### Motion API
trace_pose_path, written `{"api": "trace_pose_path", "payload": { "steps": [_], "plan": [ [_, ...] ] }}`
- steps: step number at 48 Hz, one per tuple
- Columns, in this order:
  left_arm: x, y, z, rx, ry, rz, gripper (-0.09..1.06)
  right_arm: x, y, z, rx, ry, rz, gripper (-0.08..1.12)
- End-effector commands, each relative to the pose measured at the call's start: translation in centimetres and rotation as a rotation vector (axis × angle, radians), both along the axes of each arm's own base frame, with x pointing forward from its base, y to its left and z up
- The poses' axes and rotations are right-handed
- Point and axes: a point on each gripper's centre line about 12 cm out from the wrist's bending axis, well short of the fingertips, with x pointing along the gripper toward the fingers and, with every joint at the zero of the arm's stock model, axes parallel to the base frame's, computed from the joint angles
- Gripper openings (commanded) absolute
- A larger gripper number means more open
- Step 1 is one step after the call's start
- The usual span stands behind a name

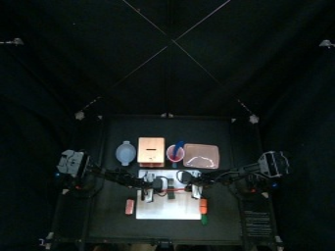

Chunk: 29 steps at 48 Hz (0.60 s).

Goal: Place sushi on board then cut the sushi with the knife then place the pieces on the plate
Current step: Cut the sushi into 4 pieces

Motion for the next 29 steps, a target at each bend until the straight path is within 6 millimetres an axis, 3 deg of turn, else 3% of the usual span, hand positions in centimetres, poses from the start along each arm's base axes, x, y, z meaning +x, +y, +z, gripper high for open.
{"api": "trace_pose_path", "payload": {
  "steps": [1,29],
  "plan": [
    [0.3,-0.4,0.6,-0.002,-0.017,-0.011,0.42,0.4,-0.2,0.7,0.005,-0.023,-0.011,0.32],
    [0.9,0.6,1.0,0.017,-0.037,-0.005,0.42,0.7,-0.6,0.2,-0.006,-0.021,-0.019,0.32]
  ]
}}
